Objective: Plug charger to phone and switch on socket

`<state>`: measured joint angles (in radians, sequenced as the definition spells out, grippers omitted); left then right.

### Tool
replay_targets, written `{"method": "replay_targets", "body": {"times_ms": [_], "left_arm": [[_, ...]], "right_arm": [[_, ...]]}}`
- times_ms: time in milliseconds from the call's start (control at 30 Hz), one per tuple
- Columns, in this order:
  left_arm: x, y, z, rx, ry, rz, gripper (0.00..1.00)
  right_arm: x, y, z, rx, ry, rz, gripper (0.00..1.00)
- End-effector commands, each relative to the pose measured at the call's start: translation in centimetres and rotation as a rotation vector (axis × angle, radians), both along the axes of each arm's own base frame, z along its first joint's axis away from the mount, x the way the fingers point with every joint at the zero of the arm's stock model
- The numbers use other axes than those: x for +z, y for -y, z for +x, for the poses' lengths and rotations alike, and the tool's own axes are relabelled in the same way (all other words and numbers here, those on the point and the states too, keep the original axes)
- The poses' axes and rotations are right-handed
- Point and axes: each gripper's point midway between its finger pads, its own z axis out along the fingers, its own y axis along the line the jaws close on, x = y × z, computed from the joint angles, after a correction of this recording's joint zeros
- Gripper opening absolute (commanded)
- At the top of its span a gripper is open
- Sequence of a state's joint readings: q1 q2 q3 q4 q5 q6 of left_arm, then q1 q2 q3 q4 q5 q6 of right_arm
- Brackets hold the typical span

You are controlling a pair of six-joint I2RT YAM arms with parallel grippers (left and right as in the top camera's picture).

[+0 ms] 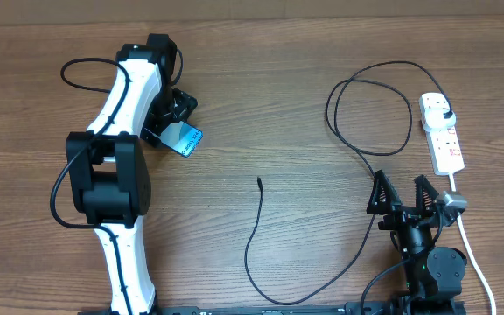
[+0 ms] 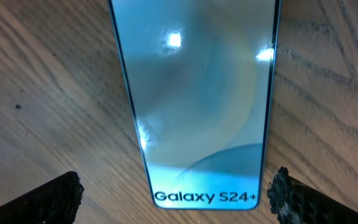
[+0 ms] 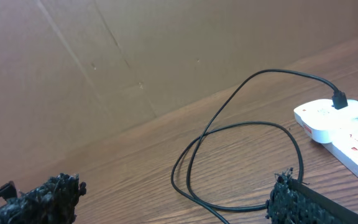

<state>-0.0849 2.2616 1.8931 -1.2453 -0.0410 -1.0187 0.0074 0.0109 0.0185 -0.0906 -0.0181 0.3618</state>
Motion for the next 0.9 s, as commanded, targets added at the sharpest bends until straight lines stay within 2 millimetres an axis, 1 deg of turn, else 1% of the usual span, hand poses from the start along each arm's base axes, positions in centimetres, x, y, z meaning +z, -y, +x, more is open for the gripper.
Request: {"method": "replay_targets", "body": {"times_ms": [0,67,200,367,500,733,800,867], "left_arm": [[-1.6,-0.3,0.3,0.016,-0.014,0.025,1.0],[-2.1,-0.3,0.8,0.016,-0.001,0.023,1.0],[-2.1,-0.2,1.7,0.017,0.033,0.018,1.0],[-2.2,-0.4,2.0,0.015,0.048,0.025,1.0],[-2.4,-0.5,1.7,0.008,0.035,0.026,1.0],[-2.4,-2.1,0.6,0.057,-0.01,0.015,1.0],[-2.4,-1.9,1.0,0.057,0.004,0.007,1.0],[-2.5,-1.1,1.7,0.05,0.03,-0.042,1.0]], "right_arm": [[-0.2,0.1,0.0,-0.005,0.004,-0.007,1.0],[-0.2,0.1,0.0,-0.005,0.004,-0.007,1.0],[-0.2,0.1,0.0,-0.005,0.004,-0.007,1.0],[-0.2,0.1,0.0,-0.005,0.004,-0.007,1.0],[-0.2,0.1,0.0,-0.005,0.004,-0.007,1.0],[-0.2,0.1,0.0,-0.005,0.004,-0.007,1.0],[-0.2,0.1,0.0,-0.005,0.004,-0.007,1.0],[-0.2,0.1,0.0,-0.005,0.004,-0.007,1.0]]}}
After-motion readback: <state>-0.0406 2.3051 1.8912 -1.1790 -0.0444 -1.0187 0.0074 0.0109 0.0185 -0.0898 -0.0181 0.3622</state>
